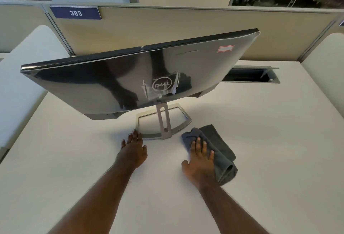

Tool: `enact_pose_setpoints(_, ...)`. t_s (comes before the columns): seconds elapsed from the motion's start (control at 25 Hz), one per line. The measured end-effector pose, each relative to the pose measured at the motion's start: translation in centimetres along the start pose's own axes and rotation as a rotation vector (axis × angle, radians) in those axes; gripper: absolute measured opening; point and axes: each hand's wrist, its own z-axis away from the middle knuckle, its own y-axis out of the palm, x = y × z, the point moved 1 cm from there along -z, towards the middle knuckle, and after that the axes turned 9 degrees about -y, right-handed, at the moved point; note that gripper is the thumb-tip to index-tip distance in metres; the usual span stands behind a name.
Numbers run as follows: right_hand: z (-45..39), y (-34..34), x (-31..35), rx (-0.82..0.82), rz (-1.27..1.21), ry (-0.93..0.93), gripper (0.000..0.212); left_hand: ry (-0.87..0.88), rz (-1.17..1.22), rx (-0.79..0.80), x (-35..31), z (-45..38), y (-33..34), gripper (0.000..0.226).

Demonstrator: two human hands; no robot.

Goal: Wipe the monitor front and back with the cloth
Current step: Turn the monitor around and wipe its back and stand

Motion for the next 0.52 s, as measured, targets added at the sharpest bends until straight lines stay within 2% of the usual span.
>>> enact_pose_setpoints(0.16, -0.2, -1.2, -2.9, -0.029, -0.076, 0.271, 0.081, 0.002, -0.019, 0.010, -0.1, -0.2, 0.1, 0.063)
enact_pose_setpoints(0.28, -0.4, -2.4, -3.9, -0.013, -0.182, 0.373, 0.078, -0.013, -0.012, 0.023, -0.2, 0.2, -0.6, 0.062)
enact_pose_setpoints(0.36, -0.1, -3.5, -3.8, -0.076, -0.267, 0.329, 0.076, -0.016, 0.016, -0.015, -1.1, 1.7, -2.3, 0.059)
enact_pose_setpoints(0.4, 0.0, -4.6, -3.7, -0.161, -0.342, 0.257, 0.075, -0.009, 0.053, -0.071, -1.8, 2.8, -3.7, 0.056)
enact_pose_setpoints(0.44, 0.2, -6.3, -3.7, -0.275, -0.447, 0.166, 0.073, 0.006, 0.111, -0.155, -2.5, 4.3, -5.4, 0.053)
enact_pose_setpoints(0.52, 0.1, -11.7, -3.6, -0.537, -0.652, -0.033, 0.067, 0.116, 0.278, -0.421, -3.9, 8.0, -9.4, 0.046)
